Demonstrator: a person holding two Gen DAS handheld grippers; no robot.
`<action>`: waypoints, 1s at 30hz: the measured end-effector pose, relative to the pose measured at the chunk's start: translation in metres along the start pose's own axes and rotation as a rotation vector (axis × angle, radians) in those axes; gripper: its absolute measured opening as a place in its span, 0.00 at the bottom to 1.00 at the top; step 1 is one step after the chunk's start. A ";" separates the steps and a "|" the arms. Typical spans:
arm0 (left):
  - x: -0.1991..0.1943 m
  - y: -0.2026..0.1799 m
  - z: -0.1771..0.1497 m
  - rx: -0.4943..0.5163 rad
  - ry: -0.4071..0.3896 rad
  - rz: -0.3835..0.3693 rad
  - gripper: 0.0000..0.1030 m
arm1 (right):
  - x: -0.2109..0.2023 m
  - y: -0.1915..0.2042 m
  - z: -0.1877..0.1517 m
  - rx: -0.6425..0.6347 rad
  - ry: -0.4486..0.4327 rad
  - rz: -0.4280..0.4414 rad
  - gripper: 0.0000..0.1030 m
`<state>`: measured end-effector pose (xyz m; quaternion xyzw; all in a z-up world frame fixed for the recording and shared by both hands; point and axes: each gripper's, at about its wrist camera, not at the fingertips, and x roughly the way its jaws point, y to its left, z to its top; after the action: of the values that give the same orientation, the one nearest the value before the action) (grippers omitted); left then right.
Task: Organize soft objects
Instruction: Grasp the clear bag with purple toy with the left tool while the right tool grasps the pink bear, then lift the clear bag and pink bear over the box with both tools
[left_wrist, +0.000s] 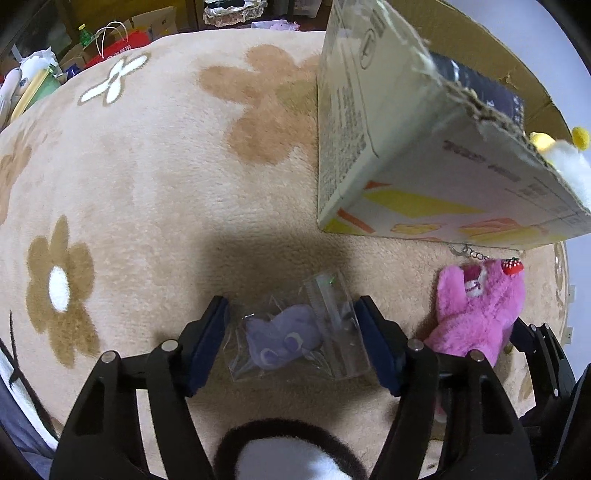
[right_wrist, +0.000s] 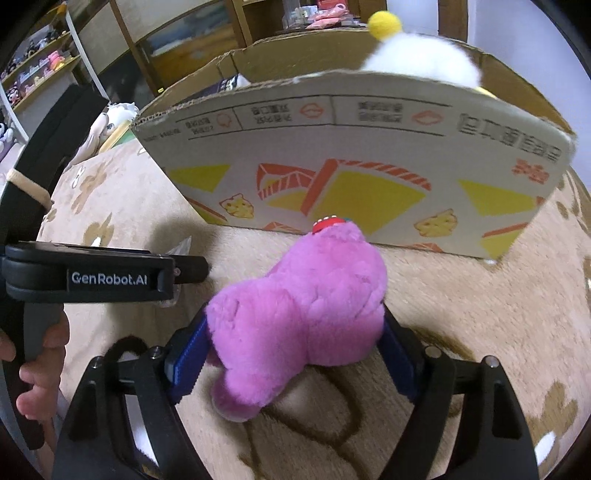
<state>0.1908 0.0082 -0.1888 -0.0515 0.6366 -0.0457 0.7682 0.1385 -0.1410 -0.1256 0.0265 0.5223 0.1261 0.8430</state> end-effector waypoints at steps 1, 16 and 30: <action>-0.002 0.002 -0.002 -0.005 0.001 -0.005 0.66 | -0.002 -0.001 -0.001 0.002 -0.003 -0.001 0.85; -0.046 0.018 -0.026 -0.011 -0.099 -0.024 0.66 | -0.057 -0.017 -0.014 0.051 -0.144 -0.012 0.85; -0.143 -0.005 -0.045 0.057 -0.477 -0.088 0.66 | -0.136 -0.035 -0.006 0.052 -0.416 0.022 0.85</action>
<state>0.1197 0.0217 -0.0571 -0.0668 0.4329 -0.0837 0.8951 0.0826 -0.2076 -0.0157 0.0797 0.3397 0.1137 0.9302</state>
